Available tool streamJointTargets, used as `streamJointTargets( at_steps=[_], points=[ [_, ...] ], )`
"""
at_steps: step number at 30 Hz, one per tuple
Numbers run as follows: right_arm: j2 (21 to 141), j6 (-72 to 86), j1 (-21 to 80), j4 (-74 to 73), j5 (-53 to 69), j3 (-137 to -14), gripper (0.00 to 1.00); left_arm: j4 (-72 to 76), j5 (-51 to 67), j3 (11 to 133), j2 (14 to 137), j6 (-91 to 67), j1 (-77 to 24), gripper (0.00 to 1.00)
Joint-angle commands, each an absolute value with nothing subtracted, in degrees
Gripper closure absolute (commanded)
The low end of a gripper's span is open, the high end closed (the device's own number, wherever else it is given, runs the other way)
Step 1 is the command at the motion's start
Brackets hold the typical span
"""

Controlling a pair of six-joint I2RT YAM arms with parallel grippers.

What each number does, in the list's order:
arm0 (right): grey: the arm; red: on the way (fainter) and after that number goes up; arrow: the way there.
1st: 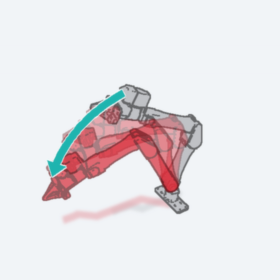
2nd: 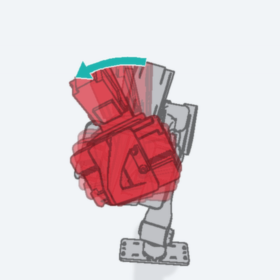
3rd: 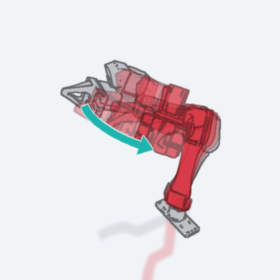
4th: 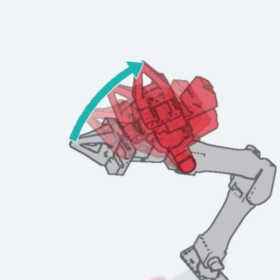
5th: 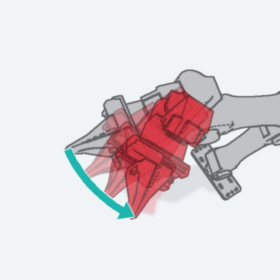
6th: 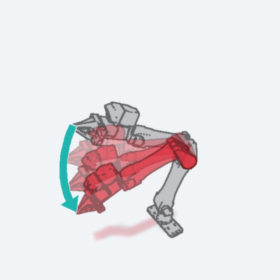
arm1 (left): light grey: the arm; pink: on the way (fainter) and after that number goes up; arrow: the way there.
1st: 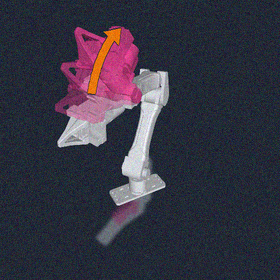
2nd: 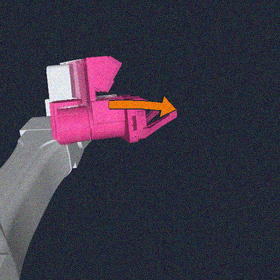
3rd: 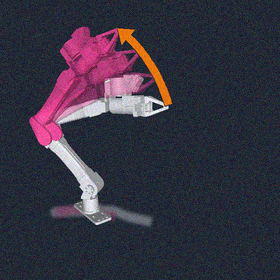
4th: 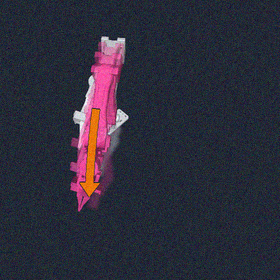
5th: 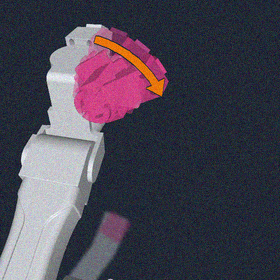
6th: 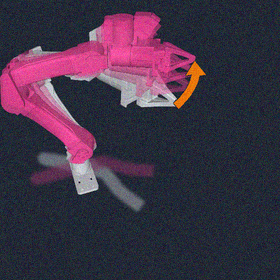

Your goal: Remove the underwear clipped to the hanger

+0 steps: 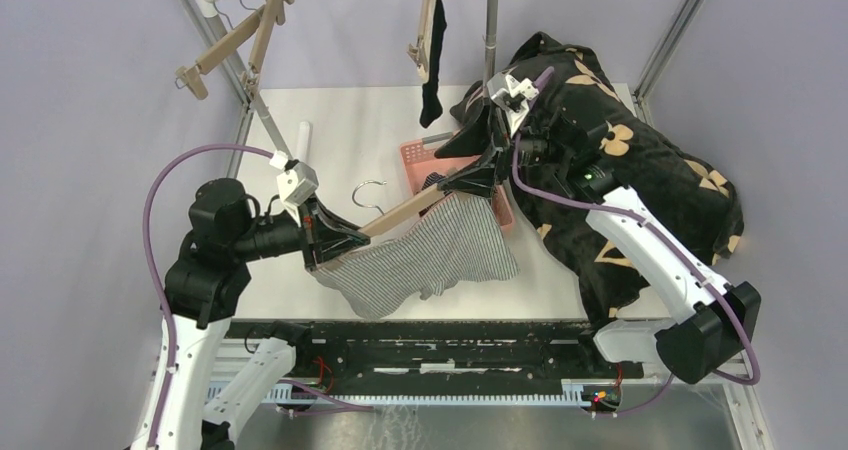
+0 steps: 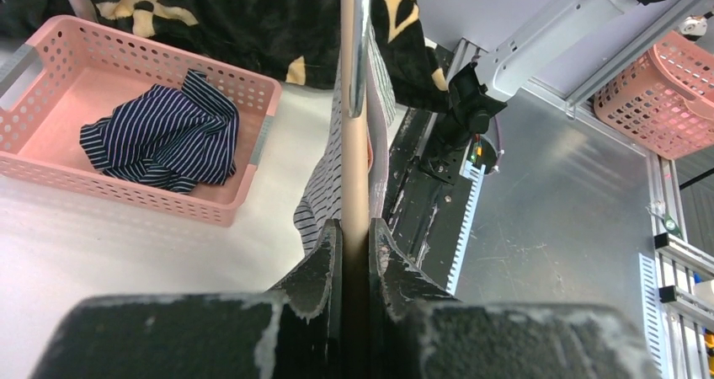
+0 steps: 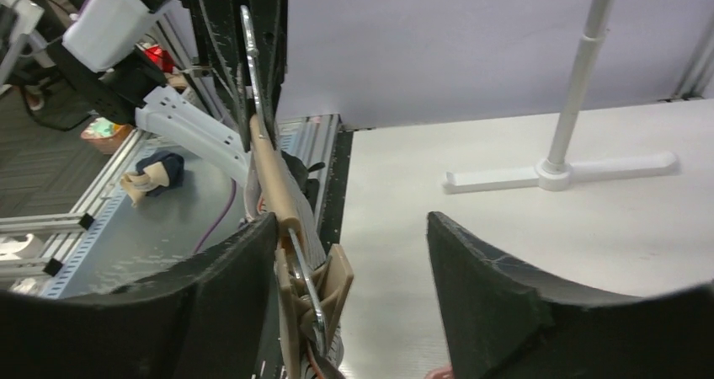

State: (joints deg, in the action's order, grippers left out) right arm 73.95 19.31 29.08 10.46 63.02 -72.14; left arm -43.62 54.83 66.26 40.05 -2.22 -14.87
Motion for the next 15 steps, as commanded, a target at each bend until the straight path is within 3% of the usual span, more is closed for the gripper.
streamJointTargets(
  at_steps=[1, 3, 6, 7, 8, 11, 13, 15],
  points=[
    [75.0, 25.3, 28.5, 19.7, 67.4, -73.1, 0.31, -37.7, 58.2, 66.5, 40.2, -2.6, -15.0, 0.97],
    [75.0, 25.5, 28.5, 20.0, 67.7, -73.0, 0.48, -37.3, 57.3, 66.5, 40.3, -2.9, -15.0, 0.97],
    [74.7, 25.5, 28.3, 19.9, 67.0, -72.7, 0.88, -36.0, 56.0, 66.0, 40.5, -3.9, -15.0, 0.97],
    [74.6, 25.5, 28.2, 19.6, 66.4, -72.7, 0.98, -35.3, 55.7, 65.9, 40.7, -4.4, -15.0, 0.97],
    [74.4, 25.3, 27.9, 19.4, 66.0, -72.5, 1.00, -34.8, 55.3, 65.8, 40.8, -4.7, -15.0, 0.97],
    [73.6, 25.0, 27.5, 19.3, 63.8, -71.7, 1.00, -32.6, 53.5, 65.6, 40.9, -6.2, -15.0, 0.97],
    [73.3, 24.1, 27.3, 17.6, 61.6, -71.7, 0.60, -31.4, 51.6, 65.5, 40.8, -7.2, -15.0, 0.97],
    [72.3, 20.8, 27.2, 12.5, 57.0, -71.7, 0.48, -29.4, 49.4, 65.0, 40.6, -8.3, -15.0, 0.97]
  ],
)
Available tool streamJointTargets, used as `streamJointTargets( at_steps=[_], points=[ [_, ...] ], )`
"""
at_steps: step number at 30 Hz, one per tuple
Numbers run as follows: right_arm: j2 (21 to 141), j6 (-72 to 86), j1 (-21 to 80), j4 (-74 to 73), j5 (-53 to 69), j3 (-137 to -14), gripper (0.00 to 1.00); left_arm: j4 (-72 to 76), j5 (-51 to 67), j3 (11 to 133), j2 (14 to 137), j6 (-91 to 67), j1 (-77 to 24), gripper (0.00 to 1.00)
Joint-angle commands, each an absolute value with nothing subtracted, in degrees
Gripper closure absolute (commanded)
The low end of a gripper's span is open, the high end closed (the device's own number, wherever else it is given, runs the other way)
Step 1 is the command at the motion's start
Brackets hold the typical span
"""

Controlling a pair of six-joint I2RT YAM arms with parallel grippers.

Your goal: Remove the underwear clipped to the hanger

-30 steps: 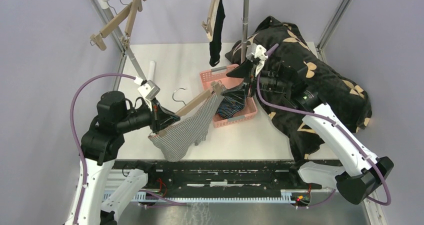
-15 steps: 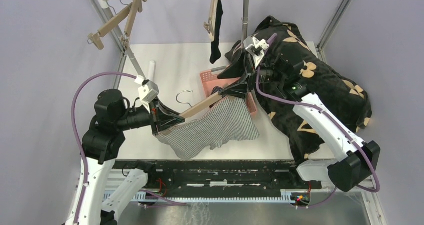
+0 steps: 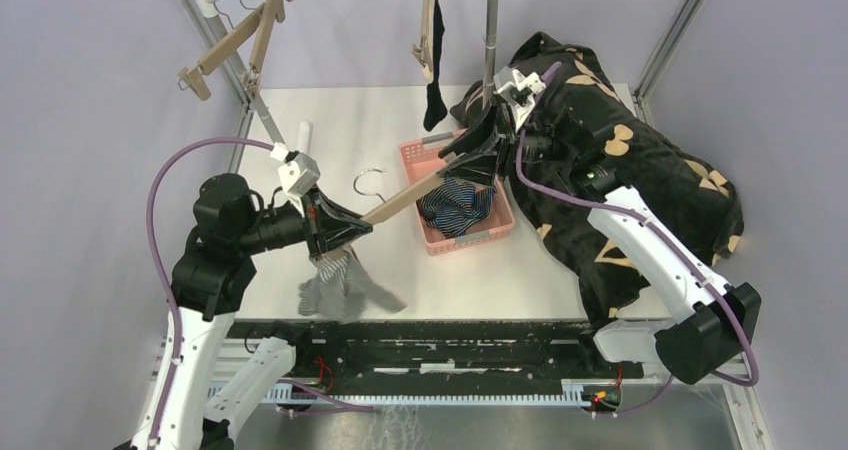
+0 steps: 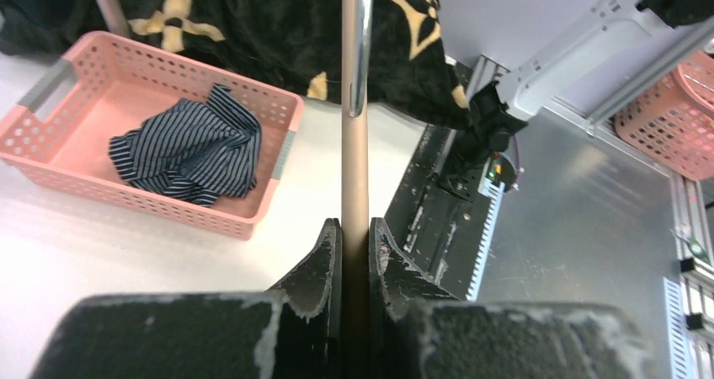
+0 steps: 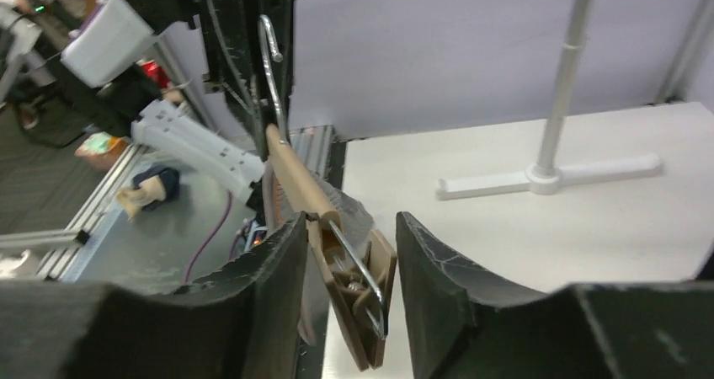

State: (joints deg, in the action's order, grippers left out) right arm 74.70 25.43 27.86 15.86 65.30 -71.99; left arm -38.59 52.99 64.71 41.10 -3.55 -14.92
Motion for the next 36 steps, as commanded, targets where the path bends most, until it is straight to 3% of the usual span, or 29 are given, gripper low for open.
streamJointTargets(
  at_steps=[1, 6, 11, 18, 23, 28, 36],
  points=[
    [71.6, 19.2, 27.2, 11.0, 53.9, -71.2, 0.45, -28.2, 48.0, 64.7, 40.5, -9.0, -15.0, 0.97],
    [67.3, 20.2, 27.2, 14.6, 43.3, -65.3, 0.37, -18.7, 45.2, 61.1, 39.6, -13.5, -15.0, 0.97],
    [65.0, 31.0, 27.2, 38.4, 39.1, -54.1, 0.31, -3.5, 47.6, 54.5, 40.6, -22.1, -15.0, 0.97],
    [72.3, 46.7, 27.2, 63.3, 41.6, -52.8, 0.31, 30.8, 54.9, 43.6, 44.4, -44.3, -15.5, 0.97],
    [80.5, 59.8, 27.2, 79.4, 42.5, -56.1, 0.31, 36.9, 53.0, 42.6, 46.8, -48.5, -18.1, 0.97],
    [82.5, 61.2, 27.5, 82.2, 42.1, -57.1, 0.30, 40.9, 51.8, 42.9, 48.5, -50.5, -21.9, 0.97],
    [75.4, 50.3, 29.9, 69.1, 41.6, -55.0, 0.32, 41.8, 47.7, 42.6, 50.8, -48.6, -23.7, 0.97]
  ],
)
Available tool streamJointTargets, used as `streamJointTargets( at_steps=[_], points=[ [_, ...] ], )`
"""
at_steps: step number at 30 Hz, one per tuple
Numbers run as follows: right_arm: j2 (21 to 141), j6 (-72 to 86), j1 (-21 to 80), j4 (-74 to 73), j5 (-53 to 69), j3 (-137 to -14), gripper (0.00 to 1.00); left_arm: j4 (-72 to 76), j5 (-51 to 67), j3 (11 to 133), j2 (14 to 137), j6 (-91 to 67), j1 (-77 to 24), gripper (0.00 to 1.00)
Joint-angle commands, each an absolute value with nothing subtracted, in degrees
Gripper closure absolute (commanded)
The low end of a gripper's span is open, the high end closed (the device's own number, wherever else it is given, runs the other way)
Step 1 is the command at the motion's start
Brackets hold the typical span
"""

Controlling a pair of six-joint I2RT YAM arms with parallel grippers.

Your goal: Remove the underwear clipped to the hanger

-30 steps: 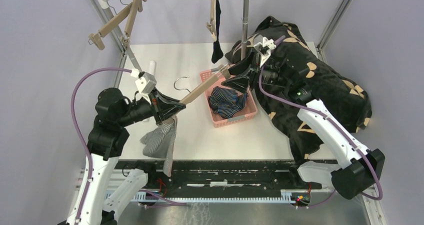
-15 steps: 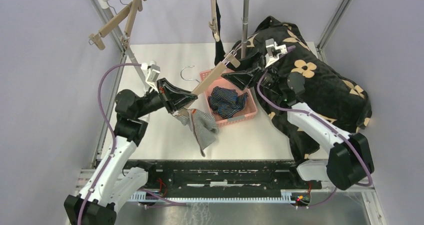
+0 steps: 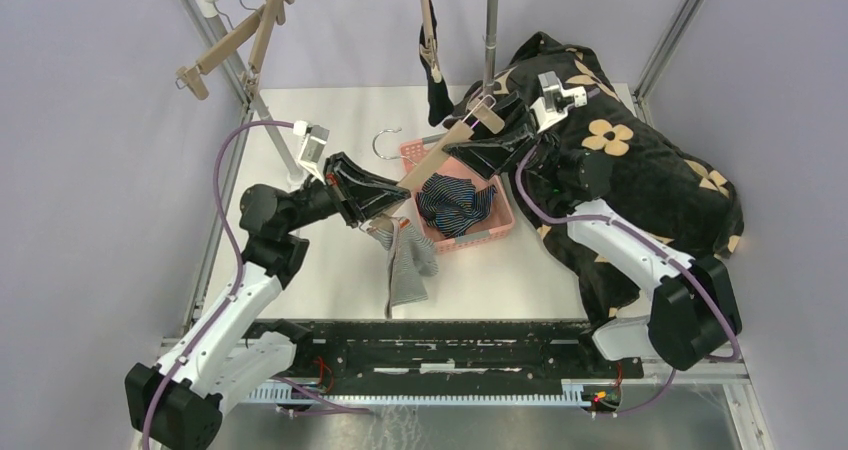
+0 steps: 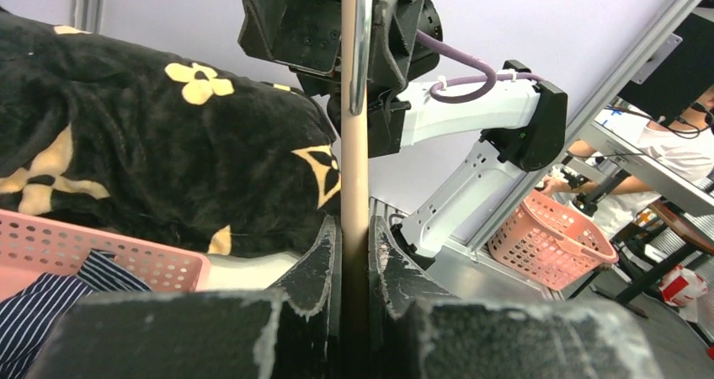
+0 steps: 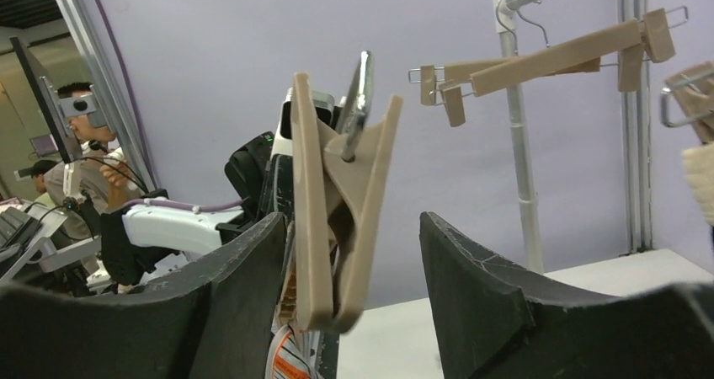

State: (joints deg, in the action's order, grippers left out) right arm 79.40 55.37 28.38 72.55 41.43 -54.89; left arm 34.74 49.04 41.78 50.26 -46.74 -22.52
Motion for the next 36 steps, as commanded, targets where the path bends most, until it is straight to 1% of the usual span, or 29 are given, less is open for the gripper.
streamJointTargets(
  at_steps=[1, 3, 4, 5, 8, 9, 10, 14, 16, 17, 18, 19, 20, 27, 33, 36],
  points=[
    [75.1, 49.4, 30.2, 68.0, 41.6, -55.2, 0.34, 42.4, 47.4, 42.7, 51.4, -48.7, -24.1, 0.97],
    [75.0, 48.0, 30.9, 65.9, 41.8, -55.9, 0.37, 43.4, 47.2, 43.3, 52.6, -49.1, -25.2, 0.97],
    [75.1, 47.7, 31.1, 65.2, 41.9, -56.2, 0.41, 43.7, 47.2, 43.7, 53.1, -49.0, -26.0, 0.97],
    [75.4, 47.6, 31.4, 65.0, 42.0, -56.5, 0.47, 43.9, 46.9, 43.9, 53.6, -48.8, -26.5, 0.97],
    [75.7, 47.5, 31.8, 64.2, 42.2, -57.0, 0.78, 44.1, 46.1, 44.3, 54.3, -48.4, -27.5, 0.97],
    [75.6, 47.2, 31.9, 63.3, 42.0, -57.1, 0.90, 44.1, 45.9, 44.5, 54.4, -48.2, -27.5, 0.97],
    [75.2, 46.5, 32.0, 62.2, 41.7, -57.0, 0.98, 43.9, 45.9, 44.6, 54.3, -48.1, -27.5, 0.97],
    [72.4, 42.5, 32.1, 57.7, 39.1, -55.7, 0.99, 41.1, 45.4, 45.6, 53.5, -46.2, -27.5, 0.96],
    [70.8, 41.0, 32.1, 56.3, 37.7, -54.9, 0.99, 38.1, 44.8, 45.8, 52.3, -44.4, -27.5, 0.87],
    [70.1, 40.6, 32.2, 55.8, 37.3, -54.7, 0.99, 36.4, 44.4, 45.8, 51.6, -43.1, -27.5, 0.80],
    [69.5, 40.4, 32.1, 55.3, 37.2, -54.7, 0.99, 34.3, 43.8, 45.7, 50.9, -41.7, -27.6, 0.69],
    [69.0, 40.4, 32.2, 55.2, 37.1, -54.6, 0.99, 32.2, 43.2, 45.6, 50.0, -40.1, -27.6, 0.63],
    [68.6, 40.3, 32.1, 55.3, 37.2, -54.6, 0.99, 30.3, 42.7, 45.3, 49.2, -38.6, -27.5, 0.60],
    [67.3, 40.8, 32.2, 55.5, 36.6, -54.6, 0.99, 16.2, 39.2, 43.4, 43.5, -27.9, -27.5, 0.51],
    [66.5, 41.3, 32.1, 55.6, 36.8, -54.9, 0.99, 11.0, 39.1, 41.6, 40.6, -23.2, -27.5, 0.50],
    [65.7, 41.1, 32.1, 54.8, 36.7, -54.9, 0.99, 10.8, 39.0, 40.4, 39.8, -23.2, -27.6, 0.49]
  ],
)
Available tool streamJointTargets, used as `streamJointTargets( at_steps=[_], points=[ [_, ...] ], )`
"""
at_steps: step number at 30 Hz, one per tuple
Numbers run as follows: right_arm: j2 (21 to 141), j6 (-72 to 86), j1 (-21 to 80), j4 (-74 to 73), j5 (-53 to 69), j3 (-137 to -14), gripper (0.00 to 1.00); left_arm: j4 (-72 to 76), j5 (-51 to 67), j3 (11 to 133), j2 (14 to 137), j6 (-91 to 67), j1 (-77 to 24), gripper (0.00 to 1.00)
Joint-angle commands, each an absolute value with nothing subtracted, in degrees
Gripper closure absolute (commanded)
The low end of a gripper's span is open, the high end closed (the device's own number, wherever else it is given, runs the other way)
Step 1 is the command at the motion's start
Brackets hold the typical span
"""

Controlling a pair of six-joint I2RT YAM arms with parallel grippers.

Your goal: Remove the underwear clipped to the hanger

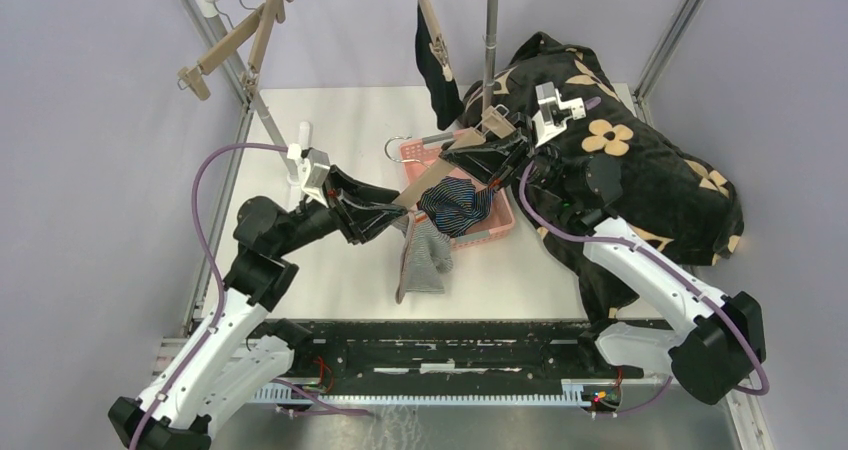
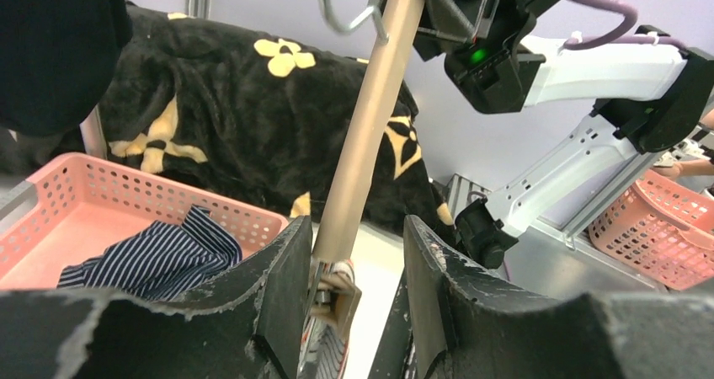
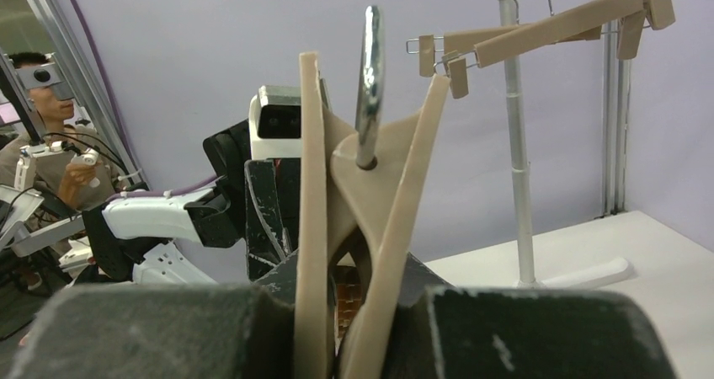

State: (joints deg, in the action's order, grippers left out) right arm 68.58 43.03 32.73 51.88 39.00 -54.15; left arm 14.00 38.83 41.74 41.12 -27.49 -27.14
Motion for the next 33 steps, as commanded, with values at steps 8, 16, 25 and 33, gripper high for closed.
streamJointTargets(
  at_steps=[8, 16, 25, 33],
  points=[
    [63.9, 40.1, 32.1, 53.7, 36.4, -54.6, 0.99, 11.9, 38.5, 39.1, 40.6, -24.1, -27.5, 0.44],
    [64.2, 39.9, 32.1, 53.2, 35.7, -54.7, 0.99, 12.0, 31.9, 36.5, 40.3, -26.2, -27.5, 0.31],
    [64.2, 39.3, 32.2, 52.0, 35.4, -54.7, 0.99, 11.6, 23.7, 38.0, 38.2, -23.9, -27.5, 0.23],
    [64.6, 39.3, 32.2, 51.7, 35.2, -54.7, 0.99, 15.9, 31.0, 38.1, 41.3, -25.5, -27.5, 0.26]
  ],
)
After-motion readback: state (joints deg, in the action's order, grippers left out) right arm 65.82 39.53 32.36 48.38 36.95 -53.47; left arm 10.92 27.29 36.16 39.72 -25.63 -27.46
